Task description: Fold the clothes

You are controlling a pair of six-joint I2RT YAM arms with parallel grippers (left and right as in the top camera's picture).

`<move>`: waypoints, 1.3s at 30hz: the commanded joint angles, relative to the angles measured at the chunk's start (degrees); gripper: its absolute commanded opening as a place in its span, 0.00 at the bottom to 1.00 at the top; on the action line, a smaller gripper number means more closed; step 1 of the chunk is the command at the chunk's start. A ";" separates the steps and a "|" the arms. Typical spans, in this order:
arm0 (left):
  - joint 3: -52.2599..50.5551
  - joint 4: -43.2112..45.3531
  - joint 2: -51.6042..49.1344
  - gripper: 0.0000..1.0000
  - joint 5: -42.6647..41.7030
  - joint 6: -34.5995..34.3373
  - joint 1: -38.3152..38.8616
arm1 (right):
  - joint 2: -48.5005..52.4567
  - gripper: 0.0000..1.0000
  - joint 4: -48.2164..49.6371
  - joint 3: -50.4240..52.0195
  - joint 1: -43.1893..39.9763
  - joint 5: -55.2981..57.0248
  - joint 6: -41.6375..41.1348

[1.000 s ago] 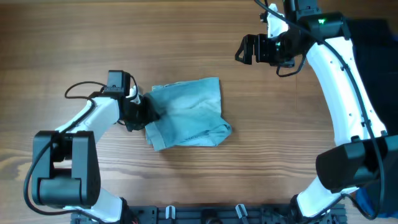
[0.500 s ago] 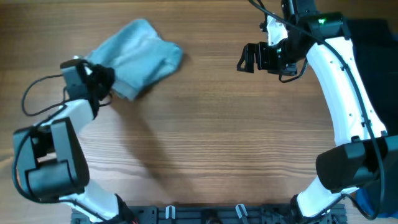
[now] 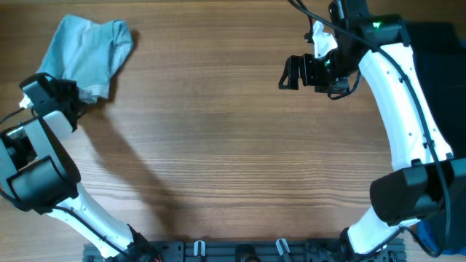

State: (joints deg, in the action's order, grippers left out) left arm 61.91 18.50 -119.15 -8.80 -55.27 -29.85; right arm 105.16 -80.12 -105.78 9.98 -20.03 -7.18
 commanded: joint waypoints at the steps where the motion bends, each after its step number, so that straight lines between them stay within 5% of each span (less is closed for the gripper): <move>1: 0.52 2.91 -1.09 0.04 4.39 -1.14 0.04 | 0.79 0.98 -0.09 0.13 0.07 0.76 0.94; 12: 9.79 4.63 -7.80 0.06 4.37 -0.50 6.01 | 0.79 0.99 -0.13 0.13 0.09 0.76 -0.44; 14: 9.86 4.61 -7.85 0.28 4.15 -0.46 6.05 | 0.79 0.98 -0.13 0.13 0.09 0.76 -0.46; 16: 9.97 4.52 -7.82 0.68 2.16 1.31 5.73 | 0.79 0.99 -0.13 0.15 0.09 0.76 -0.48; 17: 10.47 4.44 -7.76 1.00 -1.42 4.87 5.62 | 0.79 0.99 -0.15 0.15 0.09 0.76 -0.52; 22: 10.49 -5.97 -0.04 1.00 -3.54 6.14 5.57 | 0.79 0.99 -0.04 0.13 0.09 0.46 -2.43; 27: 10.47 -25.92 20.11 1.00 -3.56 9.40 5.73 | -0.44 0.99 4.37 0.07 0.07 0.96 -5.03; 30: 10.47 -46.82 39.21 1.00 -1.90 14.49 5.68 | -6.12 0.99 4.87 0.07 0.07 2.25 -7.04; 33: 10.47 -65.64 58.93 1.00 -6.82 28.46 7.52 | -13.77 0.99 4.15 0.09 0.07 8.85 -8.28; 35: 10.47 -73.33 68.52 1.00 -9.90 34.69 9.53 | -17.46 1.00 1.33 0.09 0.13 8.66 -8.24; 39: 10.43 -81.74 82.97 1.00 -13.55 35.63 13.00 | -27.19 0.99 -5.11 1.73 0.87 10.01 -8.04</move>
State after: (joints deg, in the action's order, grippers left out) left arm 72.66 -60.51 -41.58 -18.39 -23.73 -18.63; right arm 84.03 -83.31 -105.41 9.98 -12.60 -14.76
